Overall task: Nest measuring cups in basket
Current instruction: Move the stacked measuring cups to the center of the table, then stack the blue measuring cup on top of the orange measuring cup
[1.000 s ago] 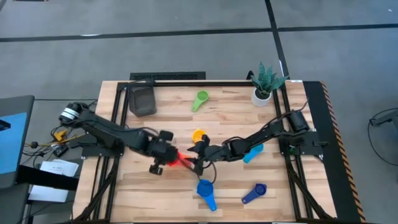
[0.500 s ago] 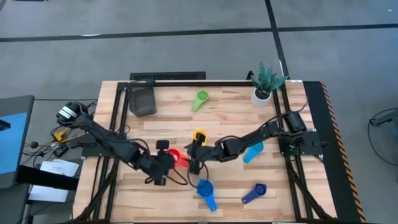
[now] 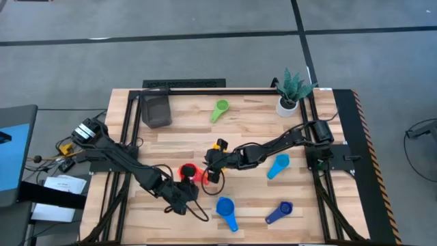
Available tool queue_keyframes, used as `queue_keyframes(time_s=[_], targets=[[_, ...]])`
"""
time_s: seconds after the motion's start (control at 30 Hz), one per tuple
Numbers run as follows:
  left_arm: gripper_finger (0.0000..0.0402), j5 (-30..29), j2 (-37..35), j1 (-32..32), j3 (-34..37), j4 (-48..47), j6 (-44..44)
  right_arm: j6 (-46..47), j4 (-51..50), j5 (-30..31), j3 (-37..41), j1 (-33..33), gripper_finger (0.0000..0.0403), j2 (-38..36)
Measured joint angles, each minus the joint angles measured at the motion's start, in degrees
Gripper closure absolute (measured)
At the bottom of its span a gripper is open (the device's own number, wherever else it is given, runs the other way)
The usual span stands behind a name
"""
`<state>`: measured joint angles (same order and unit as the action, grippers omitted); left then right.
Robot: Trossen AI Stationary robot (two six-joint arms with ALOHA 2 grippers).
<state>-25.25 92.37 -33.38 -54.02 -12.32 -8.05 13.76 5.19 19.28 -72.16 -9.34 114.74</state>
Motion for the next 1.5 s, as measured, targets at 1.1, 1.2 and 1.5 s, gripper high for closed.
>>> queue_keyframes(time_s=[1.1,1.2,1.5], targets=[[0.0401,3.8,5.3,8.3,0.0,1.9,1.4,4.4,1.5,-4.5,0.1,-1.8,0.0389,6.2],[0.0401,3.7,5.3,8.8,0.0,2.0,1.3,4.4,1.5,-4.4,0.1,-2.4,0.0394,6.2],[0.0401,2.1,4.6,7.9,-1.5,0.4,1.6,6.4,-1.2,-0.6,0.0,-2.3,0.0340,4.2]])
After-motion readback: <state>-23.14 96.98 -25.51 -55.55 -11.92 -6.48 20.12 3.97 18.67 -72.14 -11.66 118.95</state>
